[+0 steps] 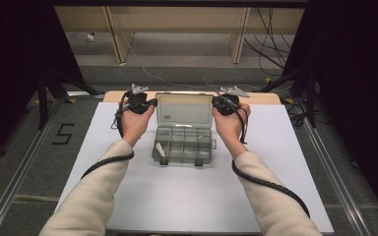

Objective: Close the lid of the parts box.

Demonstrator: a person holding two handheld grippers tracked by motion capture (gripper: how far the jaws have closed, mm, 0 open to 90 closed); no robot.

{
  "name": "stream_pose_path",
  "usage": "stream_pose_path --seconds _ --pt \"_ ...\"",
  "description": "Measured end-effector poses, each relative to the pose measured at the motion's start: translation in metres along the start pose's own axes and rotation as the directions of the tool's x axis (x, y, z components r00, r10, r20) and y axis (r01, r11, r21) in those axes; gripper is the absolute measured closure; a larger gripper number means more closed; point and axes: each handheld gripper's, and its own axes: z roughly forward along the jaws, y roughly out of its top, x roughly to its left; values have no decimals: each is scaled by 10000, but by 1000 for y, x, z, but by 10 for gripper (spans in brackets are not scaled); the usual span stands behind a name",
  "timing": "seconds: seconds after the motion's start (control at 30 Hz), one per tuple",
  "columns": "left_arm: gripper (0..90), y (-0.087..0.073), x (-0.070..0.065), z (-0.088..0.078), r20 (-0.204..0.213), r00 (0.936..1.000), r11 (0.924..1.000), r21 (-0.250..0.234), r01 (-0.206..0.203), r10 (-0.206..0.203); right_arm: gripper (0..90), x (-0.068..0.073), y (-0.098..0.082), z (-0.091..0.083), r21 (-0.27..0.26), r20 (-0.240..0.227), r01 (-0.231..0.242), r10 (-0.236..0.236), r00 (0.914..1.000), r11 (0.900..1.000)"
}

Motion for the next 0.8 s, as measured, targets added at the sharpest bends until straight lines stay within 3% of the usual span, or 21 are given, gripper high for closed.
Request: stream_pose_path --seconds 0.8 --pt "877 -6 -5 -11 -98 9993 9992 -124 -367 366 878 3 -7 -13 -257 -206 261 -266 9994 9993"
